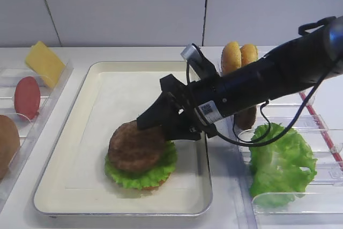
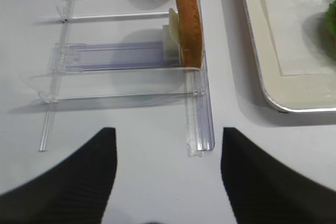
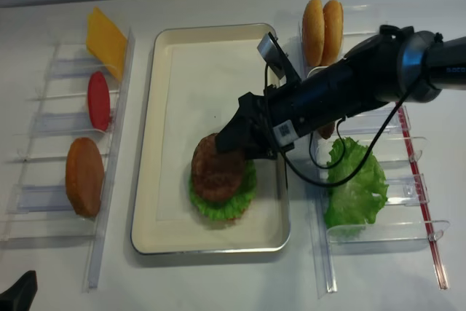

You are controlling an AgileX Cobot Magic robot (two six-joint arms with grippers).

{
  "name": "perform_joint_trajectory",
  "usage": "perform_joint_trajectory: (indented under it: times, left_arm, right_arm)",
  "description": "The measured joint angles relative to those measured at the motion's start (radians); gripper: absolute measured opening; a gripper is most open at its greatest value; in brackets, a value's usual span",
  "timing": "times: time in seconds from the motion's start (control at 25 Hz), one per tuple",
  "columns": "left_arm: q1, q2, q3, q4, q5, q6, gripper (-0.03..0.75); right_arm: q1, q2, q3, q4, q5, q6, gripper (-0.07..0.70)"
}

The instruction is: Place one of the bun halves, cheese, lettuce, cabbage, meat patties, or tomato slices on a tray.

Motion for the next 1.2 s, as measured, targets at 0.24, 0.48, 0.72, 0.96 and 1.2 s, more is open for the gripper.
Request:
perform_joint_trajectory:
  times: [0.24, 0.48, 0.72, 0.96, 1.2]
  left_arm:
    - [0.0, 0.0, 0.0, 0.0, 0.0, 0.0, 0.43]
    - [0.0, 0.0, 0.0, 0.0, 0.0, 0.0, 0.43]
    - [0.0, 0.0, 0.0, 0.0, 0.0, 0.0, 0.43]
    - [0.0, 0.0, 0.0, 0.0, 0.0, 0.0, 0.43]
    - [0.0, 0.0, 0.0, 0.0, 0.0, 0.0, 0.43]
  right_arm:
    - [-0.035, -0.035, 0.002, -0.091, -0.062, 0.012, 0.442]
    - [-0.036, -0.092, -0.006, -0.143, -0.077, 0.012, 0.444]
    - [-0.036, -0.218, -0.15, -0.375, -0.08, 0.059, 0.444]
    - [-0.036, -0.33, -0.316, -0.741, -0.056, 0.245, 0.444]
    - [-0.036, -0.419, -0.332, -1.097, -0.058, 0.516, 0.444]
